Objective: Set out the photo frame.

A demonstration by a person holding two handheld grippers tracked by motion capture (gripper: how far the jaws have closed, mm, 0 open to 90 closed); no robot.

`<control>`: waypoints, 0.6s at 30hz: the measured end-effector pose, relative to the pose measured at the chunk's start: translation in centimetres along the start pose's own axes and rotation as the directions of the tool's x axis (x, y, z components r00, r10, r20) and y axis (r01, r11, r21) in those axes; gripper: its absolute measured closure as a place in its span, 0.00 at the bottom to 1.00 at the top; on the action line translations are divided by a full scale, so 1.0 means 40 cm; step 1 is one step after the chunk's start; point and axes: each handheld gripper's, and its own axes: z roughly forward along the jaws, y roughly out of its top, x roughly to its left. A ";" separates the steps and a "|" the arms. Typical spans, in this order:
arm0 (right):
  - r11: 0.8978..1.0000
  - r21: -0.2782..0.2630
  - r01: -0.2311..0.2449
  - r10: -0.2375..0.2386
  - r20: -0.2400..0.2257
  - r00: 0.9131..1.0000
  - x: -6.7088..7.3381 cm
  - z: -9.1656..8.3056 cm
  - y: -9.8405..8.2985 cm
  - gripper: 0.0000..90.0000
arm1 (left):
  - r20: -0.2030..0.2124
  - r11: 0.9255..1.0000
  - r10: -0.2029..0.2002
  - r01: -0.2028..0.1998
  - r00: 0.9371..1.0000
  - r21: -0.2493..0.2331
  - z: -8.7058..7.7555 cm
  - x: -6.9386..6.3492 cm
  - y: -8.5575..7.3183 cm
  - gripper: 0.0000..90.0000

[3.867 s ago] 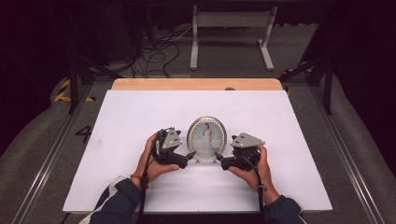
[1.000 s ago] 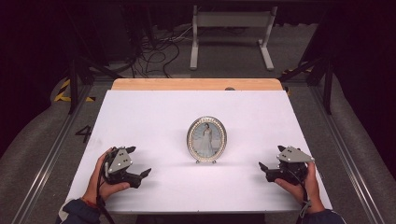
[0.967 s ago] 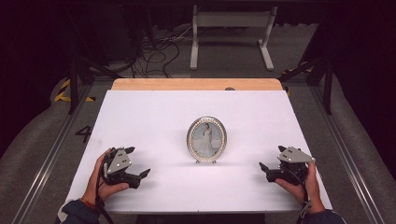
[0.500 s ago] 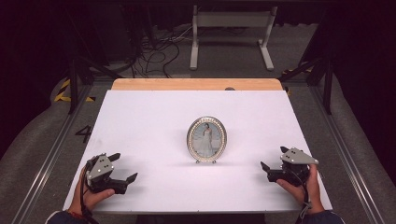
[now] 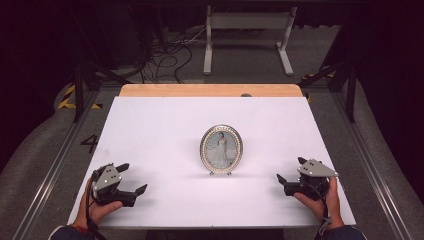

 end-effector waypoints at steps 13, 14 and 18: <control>0.999 -0.011 -0.040 0.040 -0.029 0.999 -0.005 0.004 -0.002 0.07 | -0.007 1.000 0.014 -0.014 1.000 0.010 0.003 -0.004 0.002 0.07; 0.999 -0.010 -0.040 0.039 -0.028 0.999 -0.004 0.004 -0.002 0.07 | -0.005 1.000 0.013 -0.013 1.000 0.009 0.004 -0.006 0.002 0.07; 0.999 -0.009 -0.043 0.043 -0.030 0.999 -0.001 0.006 -0.003 0.07 | -0.003 1.000 0.015 -0.015 1.000 0.014 0.007 -0.005 0.003 0.07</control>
